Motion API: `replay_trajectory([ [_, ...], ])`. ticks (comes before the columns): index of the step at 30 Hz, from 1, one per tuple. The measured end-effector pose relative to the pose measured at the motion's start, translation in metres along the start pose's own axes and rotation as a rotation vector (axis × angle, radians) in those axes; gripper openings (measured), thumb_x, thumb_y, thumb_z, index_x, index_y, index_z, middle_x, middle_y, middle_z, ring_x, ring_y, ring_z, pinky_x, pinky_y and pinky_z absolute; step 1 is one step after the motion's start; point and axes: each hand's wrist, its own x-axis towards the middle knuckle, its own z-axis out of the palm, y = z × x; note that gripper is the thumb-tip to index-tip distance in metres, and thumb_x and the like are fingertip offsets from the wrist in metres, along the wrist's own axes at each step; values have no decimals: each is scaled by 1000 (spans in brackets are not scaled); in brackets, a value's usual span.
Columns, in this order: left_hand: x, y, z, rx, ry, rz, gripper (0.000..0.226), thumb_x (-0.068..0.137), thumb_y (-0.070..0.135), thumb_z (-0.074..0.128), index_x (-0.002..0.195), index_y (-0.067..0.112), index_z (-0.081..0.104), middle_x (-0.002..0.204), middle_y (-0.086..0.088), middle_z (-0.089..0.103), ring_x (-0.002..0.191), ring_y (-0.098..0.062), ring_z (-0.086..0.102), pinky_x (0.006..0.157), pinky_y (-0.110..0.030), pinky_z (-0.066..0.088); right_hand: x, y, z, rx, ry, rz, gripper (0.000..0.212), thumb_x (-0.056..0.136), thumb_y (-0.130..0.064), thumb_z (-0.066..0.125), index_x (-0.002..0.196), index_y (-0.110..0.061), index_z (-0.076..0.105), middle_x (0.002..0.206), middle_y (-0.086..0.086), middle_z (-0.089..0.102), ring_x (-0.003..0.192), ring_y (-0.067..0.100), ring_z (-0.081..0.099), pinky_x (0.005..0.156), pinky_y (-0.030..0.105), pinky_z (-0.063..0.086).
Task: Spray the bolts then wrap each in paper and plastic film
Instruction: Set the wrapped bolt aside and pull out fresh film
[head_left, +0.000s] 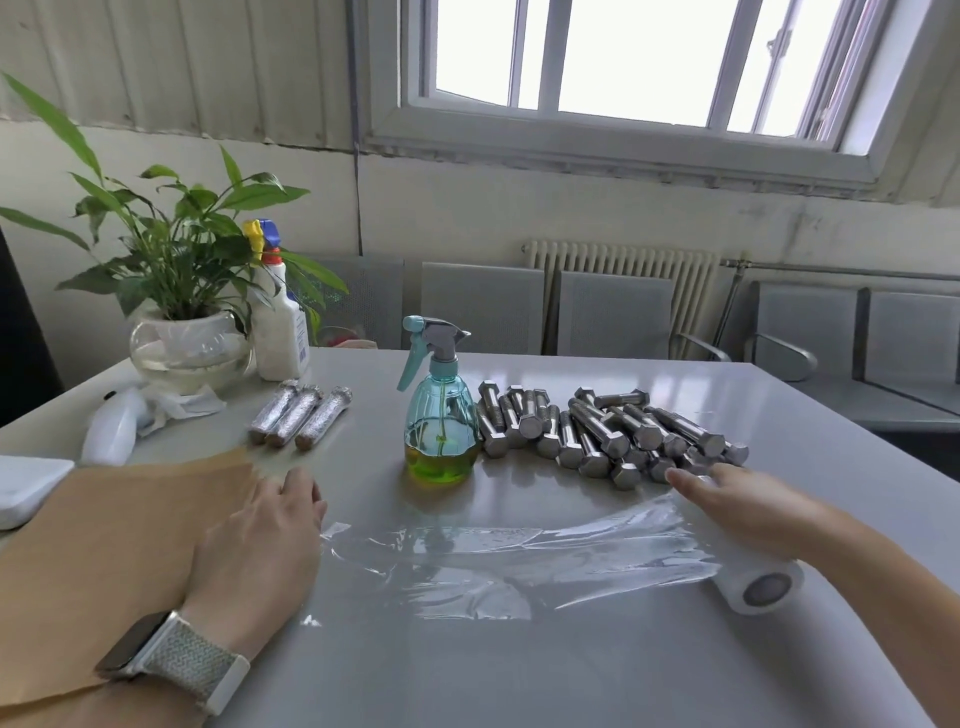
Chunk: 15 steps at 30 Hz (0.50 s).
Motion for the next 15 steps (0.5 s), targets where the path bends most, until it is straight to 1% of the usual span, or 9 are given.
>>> replay_trajectory([
  [2, 1, -1, 0, -32, 8, 31, 12, 101, 38, 30, 97, 29, 37, 92, 7, 41, 89, -23, 63, 62, -33, 37, 0, 0, 0, 1, 3, 3, 41, 94, -68, 32, 78, -31, 39, 102, 2, 53, 96, 22, 48, 78, 34, 37],
  [4, 1, -1, 0, -47, 8, 49, 3, 101, 30, 34, 102, 31, 37, 94, 8, 37, 92, -22, 61, 63, -33, 37, 0, 1, -1, -7, 8, 11, 41, 94, -68, 32, 86, -31, 44, 106, 4, 56, 96, 23, 48, 78, 33, 37],
  [6, 0, -1, 2, -47, 9, 49, 13, 99, 20, 39, 105, 31, 38, 95, 8, 34, 93, -21, 58, 64, -32, 36, 1, 2, -3, -35, 8, 25, 47, 94, -69, 31, 100, -25, 48, 116, 7, 59, 96, 23, 48, 78, 33, 37],
  [7, 0, -1, 2, -43, 16, 55, 17, 97, 16, 42, 105, 31, 39, 94, 7, 34, 88, -21, 56, 62, -32, 36, 2, 3, -3, -46, 6, 32, 51, 94, -69, 30, 103, -23, 48, 120, 8, 60, 96, 23, 47, 79, 33, 37],
  [9, 0, 0, 2, -37, 27, 76, 22, 92, 9, 48, 99, 29, 41, 90, 5, 34, 76, -18, 46, 57, -32, 35, 3, 3, -3, -60, 9, 36, 52, 94, -69, 30, 103, -21, 47, 122, 9, 60, 95, 23, 47, 78, 33, 37],
  [10, 0, 0, 2, -44, 28, 83, 24, 89, 7, 49, 95, 29, 42, 88, 5, 33, 74, -17, 43, 56, -31, 34, 3, 3, -4, -63, 11, 37, 52, 94, -70, 29, 103, -22, 47, 122, 9, 60, 95, 23, 47, 78, 33, 36],
  [12, 2, 0, 0, -46, 4, 79, 25, 85, 6, 49, 87, 31, 43, 88, 5, 33, 77, -16, 43, 57, -29, 33, 4, 3, -4, -60, 9, 40, 56, 94, -70, 29, 109, -20, 50, 124, 9, 60, 96, 23, 47, 77, 33, 35],
  [15, 3, 3, -2, -40, -22, 77, 21, 85, 13, 53, 83, 32, 45, 91, 5, 34, 84, -15, 45, 60, -28, 35, 4, 4, -4, -53, 6, 45, 64, 93, -70, 29, 121, -17, 53, 127, 9, 59, 108, 25, 52, 80, 33, 36],
])
